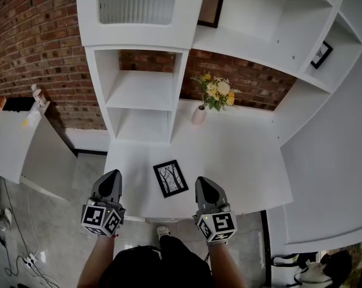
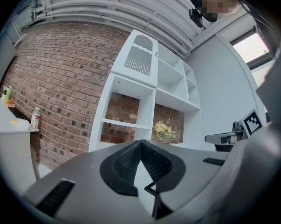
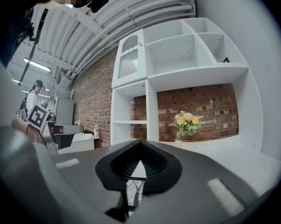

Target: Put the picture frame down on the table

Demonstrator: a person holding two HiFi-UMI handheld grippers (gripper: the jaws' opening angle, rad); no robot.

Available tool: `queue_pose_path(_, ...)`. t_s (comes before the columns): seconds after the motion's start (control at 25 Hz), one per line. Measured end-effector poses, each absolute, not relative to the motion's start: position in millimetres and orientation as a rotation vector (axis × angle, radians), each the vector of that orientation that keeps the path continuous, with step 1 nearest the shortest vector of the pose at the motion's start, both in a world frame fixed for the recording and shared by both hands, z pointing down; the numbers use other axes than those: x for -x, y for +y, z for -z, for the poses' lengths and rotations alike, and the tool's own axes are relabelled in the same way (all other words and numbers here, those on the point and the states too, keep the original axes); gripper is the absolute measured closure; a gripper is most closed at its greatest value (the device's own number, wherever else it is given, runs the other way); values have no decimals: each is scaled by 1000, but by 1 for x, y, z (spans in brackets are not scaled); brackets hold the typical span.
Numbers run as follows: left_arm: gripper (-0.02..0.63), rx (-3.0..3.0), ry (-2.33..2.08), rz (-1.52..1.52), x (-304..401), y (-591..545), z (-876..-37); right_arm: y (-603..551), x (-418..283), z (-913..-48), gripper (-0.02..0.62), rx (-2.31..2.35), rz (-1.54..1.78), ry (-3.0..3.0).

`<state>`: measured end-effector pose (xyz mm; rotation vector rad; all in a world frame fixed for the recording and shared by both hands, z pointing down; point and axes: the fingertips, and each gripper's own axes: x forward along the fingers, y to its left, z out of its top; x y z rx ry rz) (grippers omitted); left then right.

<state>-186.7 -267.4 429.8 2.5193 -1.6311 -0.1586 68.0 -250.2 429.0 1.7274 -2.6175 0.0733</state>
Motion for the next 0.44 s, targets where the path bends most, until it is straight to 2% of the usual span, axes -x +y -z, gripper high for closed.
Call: queue_pose_path(0.44,612,-2499,-1642,149,190,-274,-435,-256,-67,-438,592,-1703,-97,-2621)
